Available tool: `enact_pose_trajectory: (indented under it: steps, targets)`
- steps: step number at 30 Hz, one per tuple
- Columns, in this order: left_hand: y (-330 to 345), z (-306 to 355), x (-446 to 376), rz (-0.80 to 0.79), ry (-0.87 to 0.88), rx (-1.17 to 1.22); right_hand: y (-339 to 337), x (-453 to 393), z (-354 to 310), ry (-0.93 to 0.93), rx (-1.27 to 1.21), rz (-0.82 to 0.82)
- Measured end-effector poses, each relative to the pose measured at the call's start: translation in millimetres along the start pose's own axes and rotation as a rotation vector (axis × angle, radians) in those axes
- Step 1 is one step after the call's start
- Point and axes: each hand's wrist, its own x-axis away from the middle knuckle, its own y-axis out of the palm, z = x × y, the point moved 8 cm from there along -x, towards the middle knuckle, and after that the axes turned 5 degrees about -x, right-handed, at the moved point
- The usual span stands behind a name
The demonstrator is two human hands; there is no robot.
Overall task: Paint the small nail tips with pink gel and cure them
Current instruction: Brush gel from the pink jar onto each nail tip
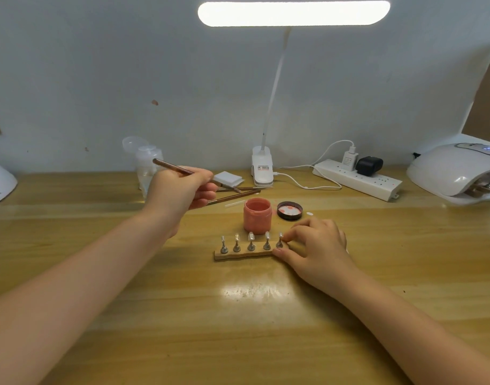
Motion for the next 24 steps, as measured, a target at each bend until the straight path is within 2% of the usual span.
enact_pose_trajectory:
  steps: [6,12,21,24]
  targets:
    - [1,1,45,-0.083,0.134,0.173,-2,-1,0,0.032,-0.04,-0.032]
    - [1,-10,73,-0.075,0.252,0.137,-8,-1,-4,0.024,-0.072,0.018]
    - [8,-10,88,-0.151,0.387,0.074,-18,9,-33,-0.236,0.126,0.136]
    - [10,-6,95,-0.166,0.428,0.045,-27,13,-37,-0.264,0.021,0.236]
